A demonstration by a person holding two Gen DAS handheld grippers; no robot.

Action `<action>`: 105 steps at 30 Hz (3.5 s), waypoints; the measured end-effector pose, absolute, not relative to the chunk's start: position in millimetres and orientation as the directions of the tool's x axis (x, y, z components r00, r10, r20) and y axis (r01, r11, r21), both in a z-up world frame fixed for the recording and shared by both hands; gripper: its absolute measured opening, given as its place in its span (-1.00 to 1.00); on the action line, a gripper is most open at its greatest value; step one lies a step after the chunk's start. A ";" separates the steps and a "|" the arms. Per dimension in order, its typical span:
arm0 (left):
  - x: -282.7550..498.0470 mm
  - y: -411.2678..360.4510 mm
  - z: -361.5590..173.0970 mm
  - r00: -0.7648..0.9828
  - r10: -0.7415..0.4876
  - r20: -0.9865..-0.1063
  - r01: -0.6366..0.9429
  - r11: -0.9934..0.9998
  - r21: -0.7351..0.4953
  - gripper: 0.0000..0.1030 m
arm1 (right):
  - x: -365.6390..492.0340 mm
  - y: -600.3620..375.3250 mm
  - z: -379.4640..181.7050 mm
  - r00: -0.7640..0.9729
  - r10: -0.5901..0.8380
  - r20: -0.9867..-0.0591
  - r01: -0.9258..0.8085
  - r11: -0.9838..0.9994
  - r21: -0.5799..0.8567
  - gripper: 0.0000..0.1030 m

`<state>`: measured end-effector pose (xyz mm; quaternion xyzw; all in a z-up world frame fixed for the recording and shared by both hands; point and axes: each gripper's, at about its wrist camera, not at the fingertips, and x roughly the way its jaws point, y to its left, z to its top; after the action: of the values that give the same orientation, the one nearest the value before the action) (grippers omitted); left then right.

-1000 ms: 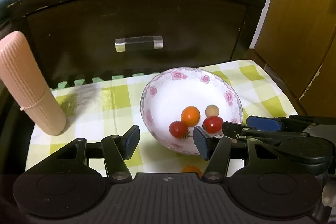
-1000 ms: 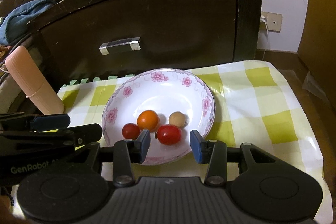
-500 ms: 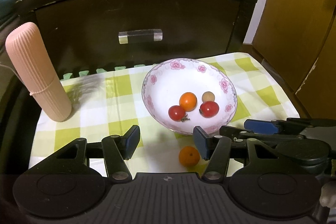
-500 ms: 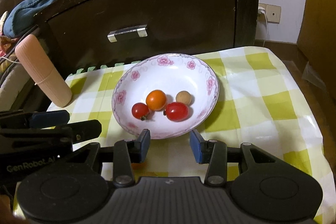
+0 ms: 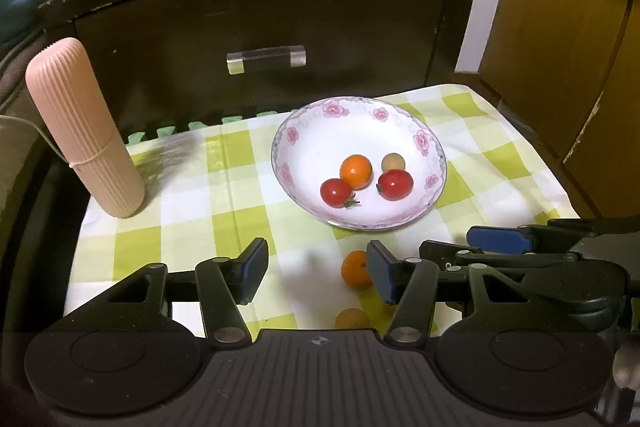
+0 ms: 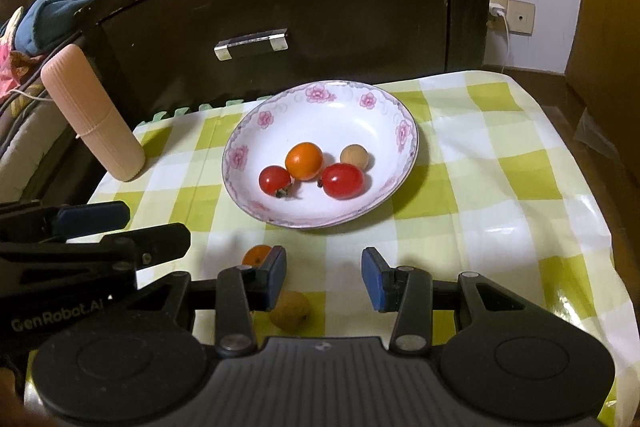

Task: Organize fruits
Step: 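Withdraw both tools from the bowl toward the remaining fruits, then move both open tools toward the large tomato and a cherry tomato, then grasp a red cherry tomato with the right tool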

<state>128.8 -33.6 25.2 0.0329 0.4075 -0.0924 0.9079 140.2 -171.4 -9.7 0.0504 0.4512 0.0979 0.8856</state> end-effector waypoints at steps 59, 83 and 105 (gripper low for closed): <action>58.7 -21.7 -1.6 0.540 -0.138 -0.830 0.245 0.969 -0.001 0.42 | 79.6 -152.3 -33.6 0.434 0.243 -0.868 -0.274 0.953 0.130 -0.22; 68.7 -22.7 -19.2 0.485 -0.162 -0.860 0.271 0.962 -0.028 0.43 | 105.5 -183.5 -36.3 0.433 0.204 -0.878 -0.192 0.972 0.132 -0.03; 74.9 -26.8 -30.6 0.442 -0.193 -0.876 0.298 0.953 -0.060 0.49 | 124.4 -144.4 -51.9 0.292 0.259 -0.921 -0.515 0.854 0.077 -0.37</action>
<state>74.9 -26.8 -30.6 0.0513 0.5080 -0.1448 0.8476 124.4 -144.4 -51.9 -0.1177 0.5429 0.2432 0.7952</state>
